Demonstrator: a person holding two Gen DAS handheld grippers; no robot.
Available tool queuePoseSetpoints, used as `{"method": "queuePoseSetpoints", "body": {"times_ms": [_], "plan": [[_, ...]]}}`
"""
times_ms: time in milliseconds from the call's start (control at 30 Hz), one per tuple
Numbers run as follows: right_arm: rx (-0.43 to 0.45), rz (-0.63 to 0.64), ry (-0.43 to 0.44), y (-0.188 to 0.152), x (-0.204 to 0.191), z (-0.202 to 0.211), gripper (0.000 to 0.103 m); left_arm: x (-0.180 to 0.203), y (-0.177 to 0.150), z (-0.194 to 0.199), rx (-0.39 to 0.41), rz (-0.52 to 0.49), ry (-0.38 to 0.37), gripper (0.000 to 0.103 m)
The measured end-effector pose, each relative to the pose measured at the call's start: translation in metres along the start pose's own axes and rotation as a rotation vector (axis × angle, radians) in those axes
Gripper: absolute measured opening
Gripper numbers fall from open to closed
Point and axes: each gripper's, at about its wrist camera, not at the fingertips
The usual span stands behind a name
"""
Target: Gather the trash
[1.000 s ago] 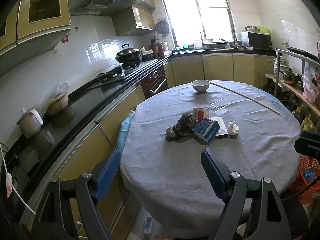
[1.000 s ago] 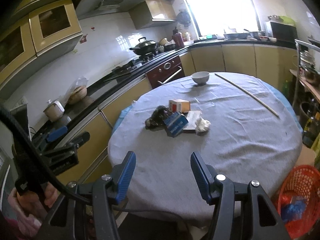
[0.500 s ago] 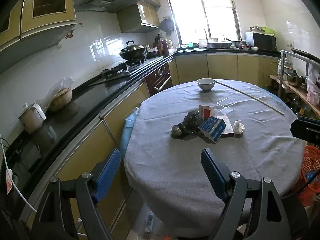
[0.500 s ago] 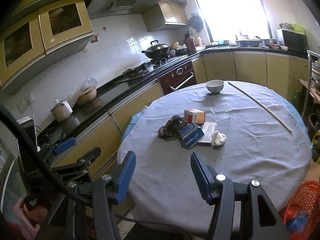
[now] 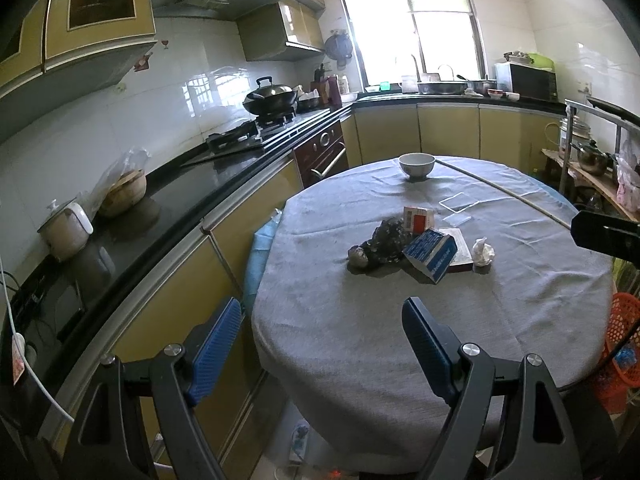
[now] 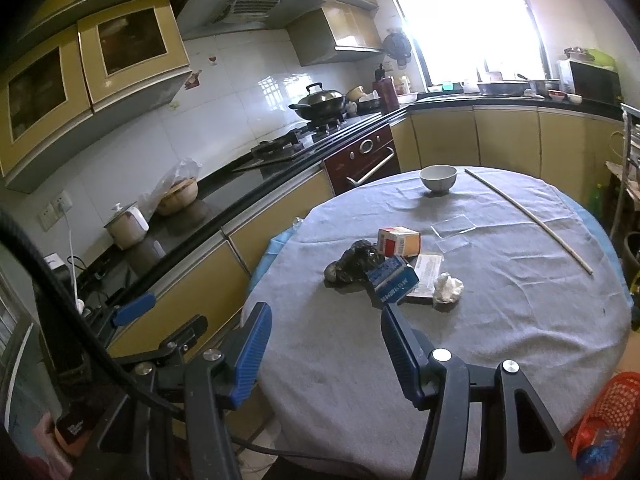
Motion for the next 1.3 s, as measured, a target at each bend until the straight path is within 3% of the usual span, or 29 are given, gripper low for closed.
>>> {"method": "queuePoseSetpoints", "body": {"times_ms": [400, 667, 1000, 1167, 1300], "plan": [[-0.036, -0.023, -0.02, -0.004, 0.016, -0.015, 0.061, -0.001, -0.003, -0.019, -0.042, 0.013, -0.01, 0.083], [-0.094, -0.077, -0.089, -0.009, 0.056, -0.037, 0.061, -0.003, -0.015, -0.066, -0.156, 0.045, -0.047, 0.083], [-0.198, -0.151, -0.162, -0.007, 0.118, -0.105, 0.061, 0.005, -0.016, -0.137, -0.301, 0.052, -0.104, 0.083], [-0.231, -0.192, -0.172, 0.001, 0.15, -0.147, 0.061, 0.018, -0.003, -0.177, -0.368, 0.08, -0.179, 0.083], [-0.254, -0.231, -0.157, 0.005, 0.175, -0.18, 0.061, 0.037, 0.014, -0.204, -0.37, 0.079, -0.245, 0.083]]}}
Point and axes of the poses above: each gripper's, at about its wrist camera, not at the fingertips, and z roughly against the way its jaws point, x to its right, y to its top, and after that the axes turned 3 degrees about x, right-handed
